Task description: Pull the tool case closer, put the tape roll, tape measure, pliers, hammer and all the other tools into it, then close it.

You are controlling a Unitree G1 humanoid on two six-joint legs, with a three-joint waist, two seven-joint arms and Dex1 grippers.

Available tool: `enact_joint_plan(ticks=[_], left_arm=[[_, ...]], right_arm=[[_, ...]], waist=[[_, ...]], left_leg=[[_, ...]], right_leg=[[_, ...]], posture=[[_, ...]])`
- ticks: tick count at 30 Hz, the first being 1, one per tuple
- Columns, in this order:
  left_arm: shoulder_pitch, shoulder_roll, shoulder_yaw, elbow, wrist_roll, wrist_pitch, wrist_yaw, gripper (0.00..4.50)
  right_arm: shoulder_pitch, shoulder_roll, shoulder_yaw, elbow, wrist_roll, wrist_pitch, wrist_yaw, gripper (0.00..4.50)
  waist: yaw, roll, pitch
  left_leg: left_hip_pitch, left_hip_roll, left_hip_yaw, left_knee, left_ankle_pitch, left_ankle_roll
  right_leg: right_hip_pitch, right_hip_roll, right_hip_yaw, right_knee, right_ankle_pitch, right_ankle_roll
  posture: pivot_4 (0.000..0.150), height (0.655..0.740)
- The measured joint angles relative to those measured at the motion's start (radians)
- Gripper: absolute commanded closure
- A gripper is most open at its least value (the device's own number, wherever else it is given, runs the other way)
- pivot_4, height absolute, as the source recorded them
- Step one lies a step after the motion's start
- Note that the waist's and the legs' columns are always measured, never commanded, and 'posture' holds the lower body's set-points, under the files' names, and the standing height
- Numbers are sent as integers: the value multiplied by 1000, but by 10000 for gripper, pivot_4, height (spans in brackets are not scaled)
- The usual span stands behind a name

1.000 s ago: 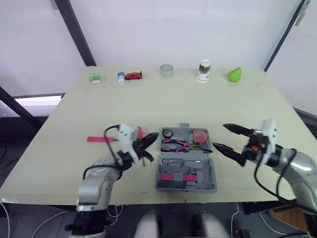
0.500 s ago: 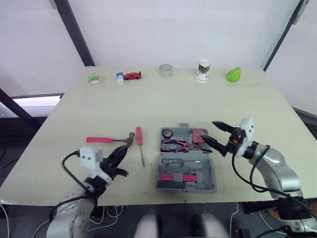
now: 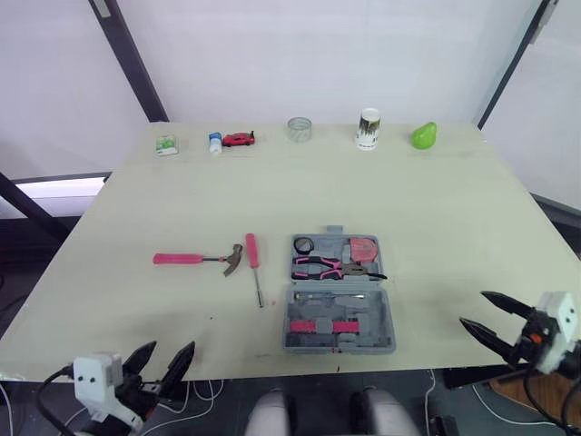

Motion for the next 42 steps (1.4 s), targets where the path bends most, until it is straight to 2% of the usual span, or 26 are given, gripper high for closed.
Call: enact_joint_plan(ticks=[7,11,14,18,19,20,23,28,34,37,42], left_arm=[[-63,21,-1,27,-7,2,6,340],[-177,92,-24,46,-15,32,3,340],[-211,127,-49,53,-16,51,-13,340],[-300,257,-113,88,6,80,-92,340],[-331,315,-128,112,16,89,-130,340],[-396,416,-158,169,31,104,-191,340],[-519,542,-181,260,63,110,-270,340],[-763,676,-339,511,199,125,-371,340],[-1225,690,-627,916,475,9,-497,340],[-1384,639,-704,1106,571,-87,-523,340],[-1530,551,-801,1380,716,-254,-501,340]], right_arm=[[-51,28,13,-47,51,23,10,0],[-164,55,106,-182,91,98,-29,0],[-190,51,138,-233,107,136,-35,0],[-265,35,233,-279,109,200,-11,0],[-299,24,251,-294,118,224,-6,0],[-355,3,281,-312,132,263,2,0],[-416,-16,307,-361,152,301,15,0],[-452,-18,333,-368,162,350,8,0],[-462,-16,344,-401,176,372,-13,0],[-454,-17,342,-408,178,377,-22,0],[-437,-19,337,-437,184,393,-43,0]], waist=[[0,0,0],[2,1,0],[7,0,0],[5,0,1],[4,1,1],[4,0,2],[8,1,2],[11,0,2],[30,-2,4],[31,-2,4],[29,-3,4]], left_leg=[[0,0,1,0,0,0],[-1,1,2,-1,0,0],[-3,0,3,-1,0,0],[-2,0,3,-1,0,0],[-2,0,2,-1,0,0],[-1,1,2,-1,0,0],[-1,1,2,-1,0,0],[-5,0,4,-2,0,0],[-5,0,2,-1,0,0],[-6,0,3,-1,0,0],[-7,0,2,-1,0,0]], right_leg=[[-2,1,1,1,0,0],[-3,1,1,1,2,-2],[-2,1,1,0,2,-4],[-2,2,0,2,2,-4],[-3,2,0,2,2,-4],[-3,3,0,3,3,-4],[-3,3,-2,2,3,-6],[-5,1,-2,1,4,-4],[-5,4,-1,2,5,-2],[-5,4,-1,1,5,-1],[-6,5,-1,1,6,-1]], posture=[[1500,7400],[1500,7400],[1500,7400],[1500,7400],[1500,7400],[1500,7400],[1500,7400],[1500,7400],[1500,7400],[1500,7400],[1500,7400]])
